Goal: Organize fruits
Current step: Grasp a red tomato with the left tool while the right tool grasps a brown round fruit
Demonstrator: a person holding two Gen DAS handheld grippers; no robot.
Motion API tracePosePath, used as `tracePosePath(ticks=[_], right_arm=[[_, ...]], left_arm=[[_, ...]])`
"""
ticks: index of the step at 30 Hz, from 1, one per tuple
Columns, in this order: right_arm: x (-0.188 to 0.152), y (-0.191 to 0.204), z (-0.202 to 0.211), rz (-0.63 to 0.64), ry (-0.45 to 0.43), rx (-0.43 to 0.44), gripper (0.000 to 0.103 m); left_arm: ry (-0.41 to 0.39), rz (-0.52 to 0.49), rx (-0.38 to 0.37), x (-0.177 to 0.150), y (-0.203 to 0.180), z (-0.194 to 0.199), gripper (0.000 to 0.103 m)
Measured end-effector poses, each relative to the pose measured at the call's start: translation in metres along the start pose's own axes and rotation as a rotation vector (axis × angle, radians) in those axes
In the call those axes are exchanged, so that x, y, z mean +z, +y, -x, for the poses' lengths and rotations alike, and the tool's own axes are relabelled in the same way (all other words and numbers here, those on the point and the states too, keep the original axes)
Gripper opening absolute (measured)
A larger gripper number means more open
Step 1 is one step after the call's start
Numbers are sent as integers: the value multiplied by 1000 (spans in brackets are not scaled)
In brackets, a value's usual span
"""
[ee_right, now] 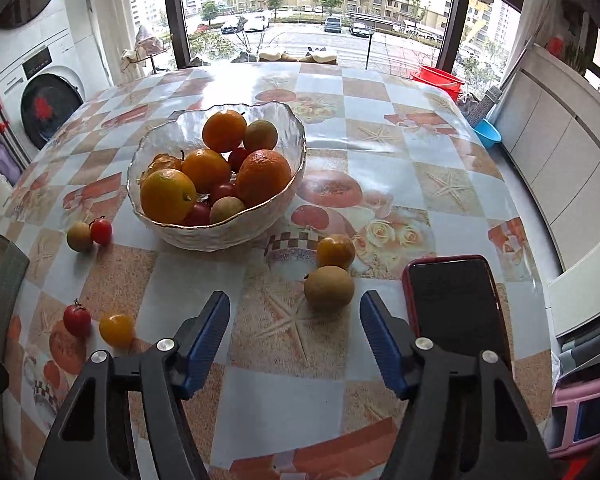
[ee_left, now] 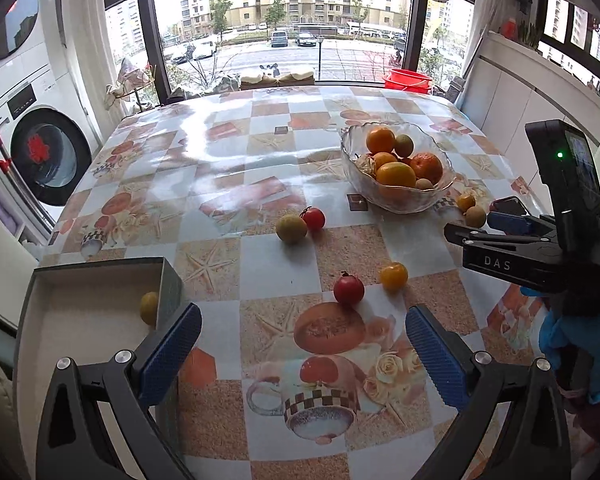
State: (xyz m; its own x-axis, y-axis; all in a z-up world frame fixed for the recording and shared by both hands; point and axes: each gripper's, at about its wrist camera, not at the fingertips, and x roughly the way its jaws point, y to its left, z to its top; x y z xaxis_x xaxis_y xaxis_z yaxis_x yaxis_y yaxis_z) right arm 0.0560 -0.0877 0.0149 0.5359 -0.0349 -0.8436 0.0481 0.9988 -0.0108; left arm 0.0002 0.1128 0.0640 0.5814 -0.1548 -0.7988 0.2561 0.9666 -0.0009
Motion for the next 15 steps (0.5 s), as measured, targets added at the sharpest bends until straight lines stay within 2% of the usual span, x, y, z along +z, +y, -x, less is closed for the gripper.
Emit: tracePosePath(ticks=[2, 4, 5, 6, 7, 12, 15], right_arm=[[0, -2, -5, -11, -12, 4, 65], [1, -2, -5, -7, -23, 7, 55], [1, -2, -4, -6, -32, 15, 46], [0, -3, -3, -12, -37, 27, 31], [-2, -6, -1, -28, -41, 41, 31], [-17, -16, 21, -72, -65, 143, 31], [-30, -17, 40, -68, -80, 183, 31]], left_arm=[[8, -11, 5, 1, -5, -10, 103], [18, -26, 14, 2, -11, -21, 93], [36, -34, 17, 3, -14, -28, 86], [52, -36, 18, 3, -17, -35, 81], [60, -35, 20, 3, -19, -40, 78], [100, -24, 16, 0, -25, -61, 48], [73, -18, -4, 0, -29, -61, 33]])
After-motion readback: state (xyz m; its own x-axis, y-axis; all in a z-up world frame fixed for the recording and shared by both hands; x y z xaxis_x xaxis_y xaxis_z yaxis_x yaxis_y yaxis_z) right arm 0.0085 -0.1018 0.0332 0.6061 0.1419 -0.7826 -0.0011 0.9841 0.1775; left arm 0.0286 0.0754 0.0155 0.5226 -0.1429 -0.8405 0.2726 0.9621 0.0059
